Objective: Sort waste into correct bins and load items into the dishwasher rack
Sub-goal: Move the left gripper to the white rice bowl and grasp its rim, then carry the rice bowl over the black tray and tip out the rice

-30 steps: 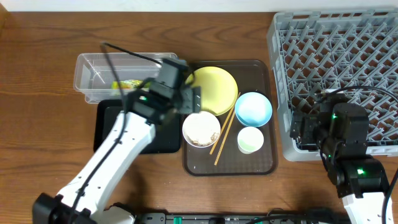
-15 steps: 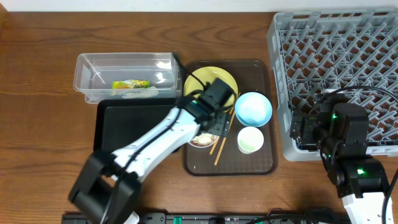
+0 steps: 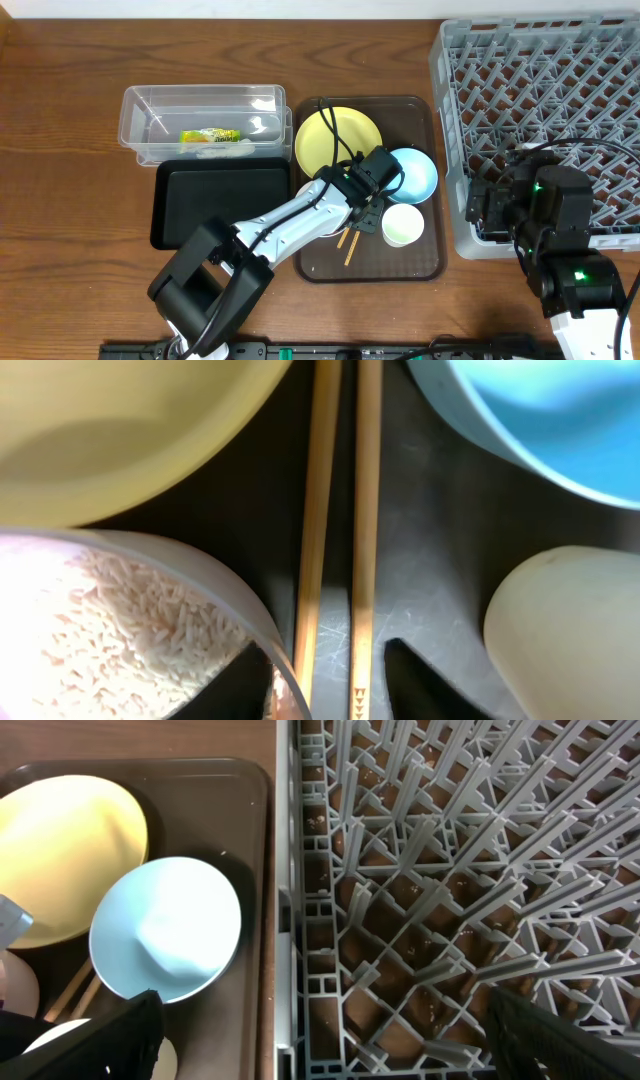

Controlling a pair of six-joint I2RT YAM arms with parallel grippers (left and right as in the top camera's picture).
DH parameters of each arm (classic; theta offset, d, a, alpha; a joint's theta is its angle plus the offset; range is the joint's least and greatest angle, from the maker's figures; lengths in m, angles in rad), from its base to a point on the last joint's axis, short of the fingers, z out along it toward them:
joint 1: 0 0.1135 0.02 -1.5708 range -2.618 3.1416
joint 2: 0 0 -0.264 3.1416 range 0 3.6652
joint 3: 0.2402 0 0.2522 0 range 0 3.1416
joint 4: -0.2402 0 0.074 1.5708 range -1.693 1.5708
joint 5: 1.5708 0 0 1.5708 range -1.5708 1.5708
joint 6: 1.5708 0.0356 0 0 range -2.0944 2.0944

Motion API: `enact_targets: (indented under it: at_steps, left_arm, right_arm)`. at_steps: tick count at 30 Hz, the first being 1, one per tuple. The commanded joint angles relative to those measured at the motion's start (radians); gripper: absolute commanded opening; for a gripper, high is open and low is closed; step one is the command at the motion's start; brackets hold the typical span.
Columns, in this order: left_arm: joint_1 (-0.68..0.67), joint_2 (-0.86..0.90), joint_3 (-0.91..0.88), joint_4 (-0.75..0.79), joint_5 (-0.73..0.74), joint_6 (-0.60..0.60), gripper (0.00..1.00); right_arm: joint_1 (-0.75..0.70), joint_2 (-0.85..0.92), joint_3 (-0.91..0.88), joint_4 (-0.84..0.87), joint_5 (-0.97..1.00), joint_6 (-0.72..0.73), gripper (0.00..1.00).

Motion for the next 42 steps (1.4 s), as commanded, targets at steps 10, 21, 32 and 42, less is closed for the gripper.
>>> enact_targets:
  at_steps: [10,21,32,42]
  left_arm:
    - [0.000,0.009,-0.008,-0.003,-0.010,0.002,0.06]
    - [0.001,-0.089,0.004,-0.079,-0.009,0.002,0.06]
    - [0.094,-0.340,0.005,-0.229,0.076,0.003,0.06]
    - [0.411,-0.411,-0.036,-0.319,0.524,0.213,0.06]
  right_arm:
    - [0.004,-0.002,0.019,-0.001,-0.009,0.013,0.99]
    - [0.003,-0.002,0.019,-0.001,-0.009,0.013,0.99]
    - [0.003,-0.002,0.019,-0.002,-0.008,0.013,0.99]
    - [0.003,-0.002,0.019,-0.003,-0.008,0.013,0.99]
